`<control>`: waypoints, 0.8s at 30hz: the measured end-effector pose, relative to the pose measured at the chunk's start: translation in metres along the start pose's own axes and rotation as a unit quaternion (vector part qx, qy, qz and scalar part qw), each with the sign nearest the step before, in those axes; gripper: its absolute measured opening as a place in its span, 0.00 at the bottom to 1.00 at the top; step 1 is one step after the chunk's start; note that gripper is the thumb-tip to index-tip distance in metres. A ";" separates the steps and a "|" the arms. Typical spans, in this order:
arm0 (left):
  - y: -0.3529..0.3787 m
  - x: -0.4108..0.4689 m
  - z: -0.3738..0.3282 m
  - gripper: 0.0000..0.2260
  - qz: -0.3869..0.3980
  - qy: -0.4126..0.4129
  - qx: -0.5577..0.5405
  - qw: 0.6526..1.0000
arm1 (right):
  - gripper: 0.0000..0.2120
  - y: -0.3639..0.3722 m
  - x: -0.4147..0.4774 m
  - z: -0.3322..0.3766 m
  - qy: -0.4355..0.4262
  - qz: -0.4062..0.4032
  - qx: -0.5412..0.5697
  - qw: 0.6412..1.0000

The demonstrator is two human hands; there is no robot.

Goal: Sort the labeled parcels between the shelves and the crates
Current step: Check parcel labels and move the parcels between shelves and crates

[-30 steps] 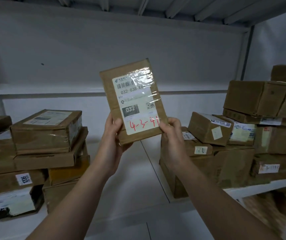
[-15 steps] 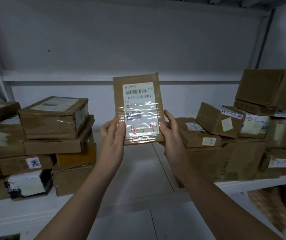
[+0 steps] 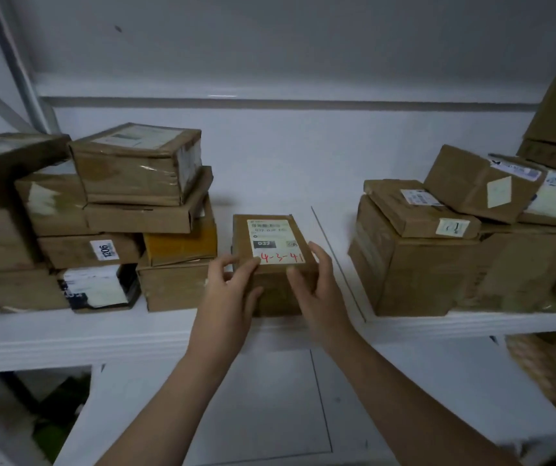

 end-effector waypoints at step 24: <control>-0.013 0.009 -0.016 0.13 0.004 0.098 0.076 0.992 | 0.19 -0.011 -0.014 0.033 -0.159 -0.097 -0.322 0.928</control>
Point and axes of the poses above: each hand's wrist, its own x-axis towards the middle knuckle, its own y-axis out of the palm, z = x × y, the point moved 7 cm from there along x, towards the middle knuckle, and after that the axes turned 11 degrees about -x, right-handed, at the moved point
